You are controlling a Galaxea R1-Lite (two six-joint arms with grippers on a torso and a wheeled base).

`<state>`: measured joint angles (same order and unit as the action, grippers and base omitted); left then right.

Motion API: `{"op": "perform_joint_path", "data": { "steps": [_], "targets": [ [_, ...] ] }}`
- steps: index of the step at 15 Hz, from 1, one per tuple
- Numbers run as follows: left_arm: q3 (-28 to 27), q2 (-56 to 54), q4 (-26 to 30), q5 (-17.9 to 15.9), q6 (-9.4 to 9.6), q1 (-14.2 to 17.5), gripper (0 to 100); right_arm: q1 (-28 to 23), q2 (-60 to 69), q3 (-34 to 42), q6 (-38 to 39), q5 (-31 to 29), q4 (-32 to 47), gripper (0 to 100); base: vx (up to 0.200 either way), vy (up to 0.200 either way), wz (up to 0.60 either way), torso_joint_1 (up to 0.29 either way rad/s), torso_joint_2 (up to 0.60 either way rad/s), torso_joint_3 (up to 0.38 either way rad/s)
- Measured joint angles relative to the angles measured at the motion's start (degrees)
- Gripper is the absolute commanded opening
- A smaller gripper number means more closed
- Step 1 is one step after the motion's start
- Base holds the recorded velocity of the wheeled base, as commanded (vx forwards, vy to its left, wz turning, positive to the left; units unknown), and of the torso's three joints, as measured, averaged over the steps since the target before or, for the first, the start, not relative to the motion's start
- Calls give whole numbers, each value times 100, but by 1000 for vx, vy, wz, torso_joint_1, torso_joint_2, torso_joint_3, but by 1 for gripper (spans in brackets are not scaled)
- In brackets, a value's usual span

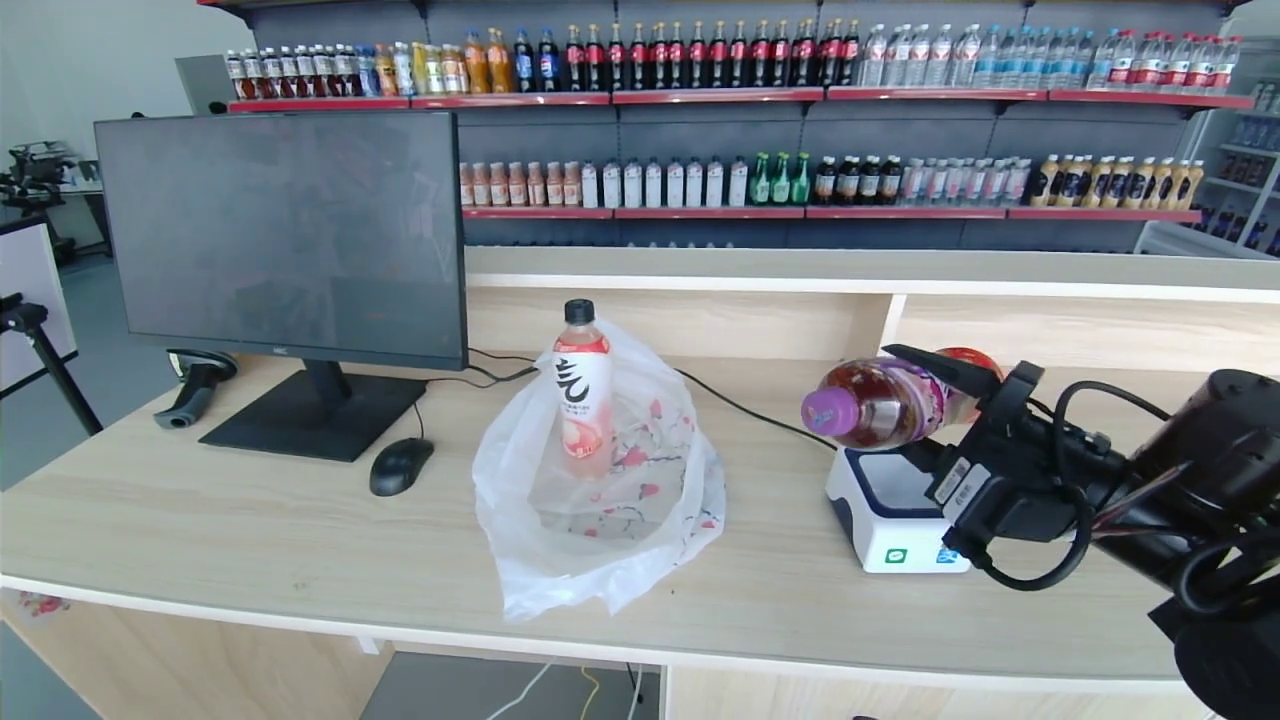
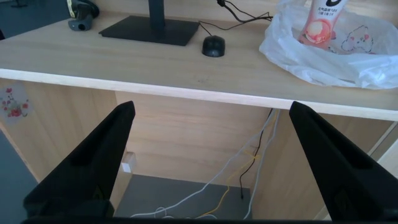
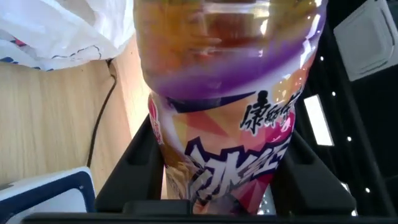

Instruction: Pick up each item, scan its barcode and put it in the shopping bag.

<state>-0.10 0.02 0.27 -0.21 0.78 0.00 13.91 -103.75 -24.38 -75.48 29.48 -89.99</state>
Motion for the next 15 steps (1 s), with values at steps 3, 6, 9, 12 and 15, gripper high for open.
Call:
{"op": "perform_joint_path", "data": {
  "steps": [3, 6, 9, 12, 15],
  "targets": [
    [0, 0, 0, -4, 1, 0, 100, -171, -562, -282, -13, 979, 9, 0, 0, 0, 0, 0, 0, 0],
    [0, 0, 0, -1, 0, 0, 100, -325, -1002, -725, 11, 1560, -2, 0, 0, 0, 0, 0, 0, 0],
    [0, 0, -2, -4, 0, 0, 100, -380, -934, -428, 0, 1592, 2, 0, 0, 0, 0, 0, 0, 0],
    [0, 0, -2, -6, 11, 0, 100, -383, -694, 57, -105, 1596, 7, 0, 0, 0, 0, 0, 0, 0],
    [0, 0, -2, -6, 11, -7, 100, -363, -536, 330, -162, 1618, 9, 0, 0, 0, 0, 0, 0, 0]
  ]
}}
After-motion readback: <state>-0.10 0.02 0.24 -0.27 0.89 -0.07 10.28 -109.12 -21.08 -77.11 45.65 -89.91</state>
